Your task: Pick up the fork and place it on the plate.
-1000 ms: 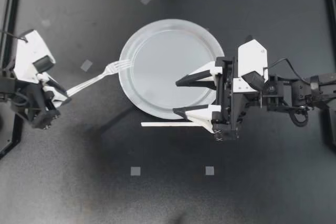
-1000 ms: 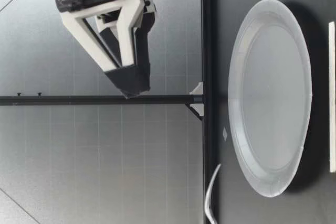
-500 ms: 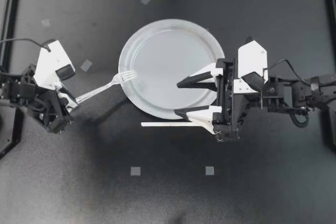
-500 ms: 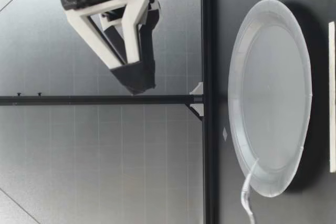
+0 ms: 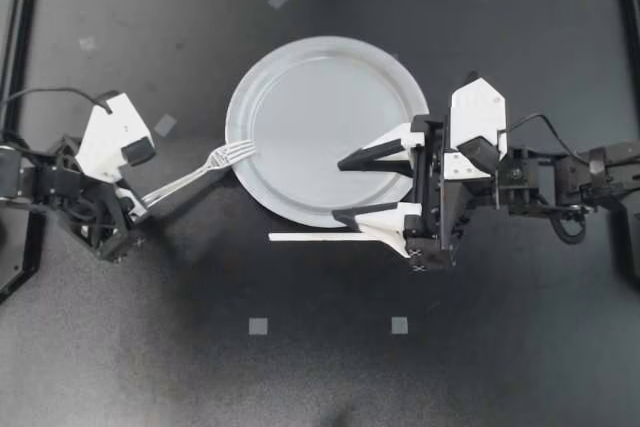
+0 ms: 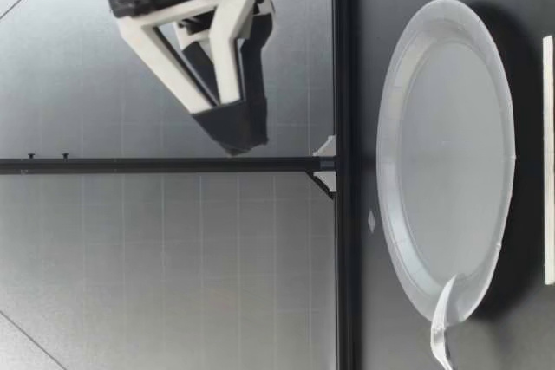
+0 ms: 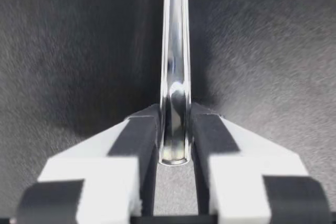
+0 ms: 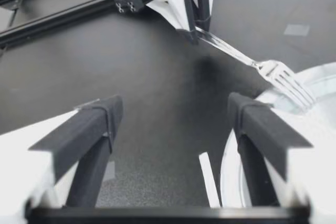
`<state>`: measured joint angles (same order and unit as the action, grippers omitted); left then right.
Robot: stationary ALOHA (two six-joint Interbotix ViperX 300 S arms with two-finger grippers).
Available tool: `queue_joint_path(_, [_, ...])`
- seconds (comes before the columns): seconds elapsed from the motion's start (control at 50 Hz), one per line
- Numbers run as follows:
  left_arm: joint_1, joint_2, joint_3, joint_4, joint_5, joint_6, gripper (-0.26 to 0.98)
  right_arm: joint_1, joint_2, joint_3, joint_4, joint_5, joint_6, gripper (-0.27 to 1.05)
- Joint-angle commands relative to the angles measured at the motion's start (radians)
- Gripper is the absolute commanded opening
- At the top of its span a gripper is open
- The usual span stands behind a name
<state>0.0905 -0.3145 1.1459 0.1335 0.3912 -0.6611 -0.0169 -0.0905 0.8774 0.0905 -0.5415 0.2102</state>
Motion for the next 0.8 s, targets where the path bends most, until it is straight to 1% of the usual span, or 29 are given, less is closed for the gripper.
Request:
queue_joint_path(0.0, [0.002, 0.025, -0.018, -0.023, -0.014, 0.0, 0.05, 0.006, -0.009, -0.014, -0.003, -0.003, 0.003, 0.78])
queue_joint_path(0.1, [0.002, 0.071, -0.031, -0.046, -0.028, 0.003, 0.05, 0.006, -0.009, -0.015, -0.005, -0.005, 0.003, 0.78])
queue_joint_path(0.24, [0.0, 0.084, -0.048, -0.046, -0.051, 0.011, 0.09, 0.008, -0.008, -0.014, -0.005, 0.0, 0.003, 0.78])
queue_joint_path(0.32, [0.0, 0.081, -0.052, -0.049, -0.057, 0.021, 0.17, 0.011, -0.008, -0.012, -0.005, 0.006, 0.003, 0.78])
queue_joint_path(0.52, [0.0, 0.08, -0.058, -0.057, -0.057, 0.021, 0.45, 0.014, -0.008, -0.011, -0.005, 0.009, 0.003, 0.78])
queue_joint_path(0.56, [0.0, 0.08, -0.06, -0.057, -0.055, 0.021, 0.48, 0.012, -0.008, -0.011, -0.005, 0.009, 0.003, 0.78])
queue_joint_path(0.6, [0.0, 0.08, -0.061, -0.057, -0.055, 0.021, 0.49, 0.014, -0.008, -0.011, -0.005, 0.009, 0.005, 0.78])
queue_joint_path(0.78, [0.0, 0.075, -0.064, -0.057, -0.049, 0.023, 0.49, 0.014, -0.009, -0.011, -0.005, 0.009, 0.005, 0.78])
